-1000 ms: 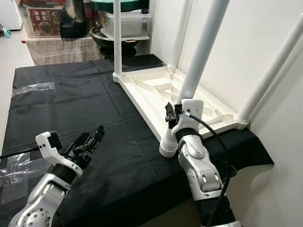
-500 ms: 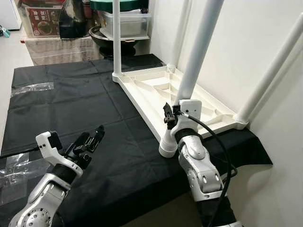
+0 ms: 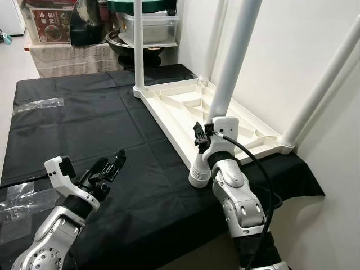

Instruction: Building children table

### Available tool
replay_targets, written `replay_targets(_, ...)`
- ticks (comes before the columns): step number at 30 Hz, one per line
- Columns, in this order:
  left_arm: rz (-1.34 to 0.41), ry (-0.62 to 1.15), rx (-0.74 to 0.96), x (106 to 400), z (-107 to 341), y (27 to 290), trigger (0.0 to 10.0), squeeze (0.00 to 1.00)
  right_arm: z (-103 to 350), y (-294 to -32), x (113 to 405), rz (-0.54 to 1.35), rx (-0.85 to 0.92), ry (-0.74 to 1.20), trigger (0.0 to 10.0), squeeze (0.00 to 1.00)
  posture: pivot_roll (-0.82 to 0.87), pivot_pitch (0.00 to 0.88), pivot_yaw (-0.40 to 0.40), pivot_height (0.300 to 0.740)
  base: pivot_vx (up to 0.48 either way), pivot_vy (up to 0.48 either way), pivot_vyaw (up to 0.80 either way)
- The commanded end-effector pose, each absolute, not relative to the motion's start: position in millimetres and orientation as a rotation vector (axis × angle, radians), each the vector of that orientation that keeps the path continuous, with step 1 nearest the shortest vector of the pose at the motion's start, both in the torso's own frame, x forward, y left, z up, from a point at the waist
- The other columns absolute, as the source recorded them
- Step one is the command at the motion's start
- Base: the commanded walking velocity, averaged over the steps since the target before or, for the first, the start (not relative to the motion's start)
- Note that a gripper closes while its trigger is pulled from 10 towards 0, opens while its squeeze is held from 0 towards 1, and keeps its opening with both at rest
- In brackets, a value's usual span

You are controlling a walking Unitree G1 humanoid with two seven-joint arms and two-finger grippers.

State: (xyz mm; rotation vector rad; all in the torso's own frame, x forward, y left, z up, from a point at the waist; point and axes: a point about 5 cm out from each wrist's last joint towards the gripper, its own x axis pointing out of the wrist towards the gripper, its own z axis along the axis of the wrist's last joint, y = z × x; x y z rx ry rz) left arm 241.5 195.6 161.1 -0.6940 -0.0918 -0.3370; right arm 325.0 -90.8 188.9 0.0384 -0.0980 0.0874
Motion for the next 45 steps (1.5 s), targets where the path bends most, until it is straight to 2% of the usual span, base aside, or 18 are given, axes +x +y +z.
replay_targets(1,-0.339,-0.079,-0.692,243,158,194,10.0,0.0,183,-95,324,0.075,0.042,-0.056,10.0,0.0,0.07,0.0,-0.101,0.74,0.0,0.0,0.0)
replay_targets(21,-0.347,-0.076,-0.69,243,158,194,10.0,0.0,187,-94,325,0.081,0.062,-0.065,10.0,0.0,0.07,0.0,-0.099,0.74,0.0,0.0,0.0)
replay_targets(22,-0.349,-0.076,-0.69,243,158,194,10.0,0.0,189,-94,325,0.079,0.066,-0.073,10.0,0.06,0.07,0.0,-0.098,0.74,0.0,0.0,0.0)
replay_targets(23,-0.35,-0.076,-0.69,243,158,194,10.0,0.0,191,-95,325,0.075,0.069,-0.084,10.0,0.07,0.07,0.0,-0.098,0.74,0.0,0.0,0.0)
replay_targets(35,-0.356,-0.078,-0.697,244,158,193,10.0,0.0,202,-93,323,0.088,0.105,-0.145,10.0,0.1,0.07,0.0,-0.097,0.74,0.0,0.0,0.0)
replay_targets(36,-0.358,-0.077,-0.696,244,158,192,10.0,0.0,202,-93,323,0.089,0.103,-0.147,10.0,0.29,0.07,0.0,-0.097,0.74,0.0,0.0,0.0)
replay_targets(37,-0.358,-0.077,-0.696,244,158,192,10.0,0.0,202,-93,323,0.089,0.103,-0.147,10.0,0.29,0.07,0.0,-0.097,0.74,0.0,0.0,0.0)
replay_targets(38,-0.359,-0.077,-0.697,244,158,192,10.0,0.0,203,-93,323,0.09,0.1,-0.152,10.0,0.58,0.07,0.0,-0.096,0.74,0.0,0.0,0.0)
replay_targets(39,-0.359,-0.076,-0.697,244,158,192,10.0,0.0,203,-93,322,0.091,0.097,-0.155,10.0,0.49,0.07,0.0,-0.096,0.74,0.0,0.0,0.0)
replay_targets(41,-0.36,-0.076,-0.698,244,158,192,10.0,0.0,204,-93,322,0.091,0.094,-0.157,10.0,0.49,0.07,0.0,-0.097,0.74,0.0,0.0,0.0)
replay_targets(42,-0.36,-0.076,-0.698,244,157,192,10.0,0.0,204,-93,322,0.092,0.093,-0.158,10.0,0.04,0.07,0.0,-0.097,0.74,0.0,0.0,0.0)
replay_targets(43,-0.361,-0.075,-0.698,244,157,191,10.0,0.0,204,-93,322,0.094,0.09,-0.16,10.0,0.0,0.07,0.0,-0.097,0.74,0.0,0.0,0.0)
replay_targets(45,-0.362,-0.075,-0.698,245,157,191,10.0,0.0,204,-93,322,0.096,0.087,-0.161,10.0,0.0,0.07,0.0,-0.097,0.74,0.0,0.0,0.0)
